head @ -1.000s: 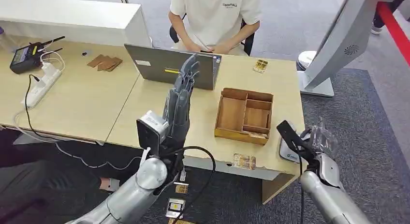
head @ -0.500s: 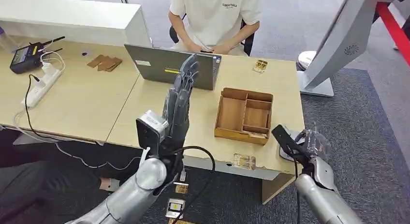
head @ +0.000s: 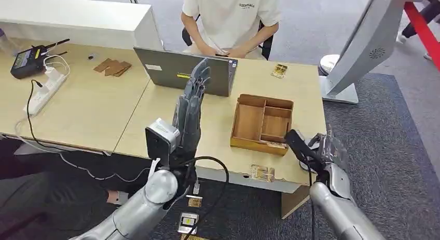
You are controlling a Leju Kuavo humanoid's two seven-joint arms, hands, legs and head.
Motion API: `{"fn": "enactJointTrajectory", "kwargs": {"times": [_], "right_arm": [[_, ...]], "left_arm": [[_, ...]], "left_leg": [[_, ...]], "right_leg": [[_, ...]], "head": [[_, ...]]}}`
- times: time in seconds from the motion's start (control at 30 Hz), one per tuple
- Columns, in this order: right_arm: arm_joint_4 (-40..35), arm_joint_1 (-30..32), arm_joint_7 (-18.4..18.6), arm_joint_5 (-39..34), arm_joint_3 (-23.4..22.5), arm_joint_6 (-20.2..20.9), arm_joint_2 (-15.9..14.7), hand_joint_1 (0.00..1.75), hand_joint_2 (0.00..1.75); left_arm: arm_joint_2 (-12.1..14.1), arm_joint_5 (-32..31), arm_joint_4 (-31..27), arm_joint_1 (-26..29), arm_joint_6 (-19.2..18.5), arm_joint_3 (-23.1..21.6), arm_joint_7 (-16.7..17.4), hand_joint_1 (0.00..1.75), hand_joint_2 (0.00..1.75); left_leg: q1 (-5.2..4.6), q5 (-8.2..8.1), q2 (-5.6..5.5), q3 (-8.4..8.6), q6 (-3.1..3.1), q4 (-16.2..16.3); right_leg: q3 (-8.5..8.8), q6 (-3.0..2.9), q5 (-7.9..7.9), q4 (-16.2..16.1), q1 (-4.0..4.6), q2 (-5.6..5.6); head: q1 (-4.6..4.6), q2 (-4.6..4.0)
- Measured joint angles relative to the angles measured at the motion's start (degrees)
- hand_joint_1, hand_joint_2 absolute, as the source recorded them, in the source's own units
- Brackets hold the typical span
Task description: Pass the card to the sensor for recognition and then transmit it.
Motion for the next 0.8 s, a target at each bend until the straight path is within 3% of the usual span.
{"fn": "enactJointTrajectory", "kwargs": {"times": [0.53,0.8], "right_arm": [[-11.5,-7.4,3.0,4.4,0.4,0.4,1.4,1.75,1.75],[-15.2,-12.1,3.6,8.1,1.2,4.6,3.2,1.75,1.75]], "left_arm": [[-0.2,0.4,0.1,0.0,-2.4,-0.1,-1.5,0.00,0.00],[-1.6,2.5,1.3,-0.8,-5.1,-0.3,-3.8,0.00,0.00]], "left_leg": [[0.00,0.00,0.02,0.01,0.00,0.0],[0.00,0.00,0.02,0.00,0.00,0.0]], "right_leg": [[-0.02,0.00,0.00,0.0,0.00,0.00],[-0.04,0.00,0.00,0.0,0.00,0.01]], "head": [[0.00,0.00],[0.02,0.00]]}}
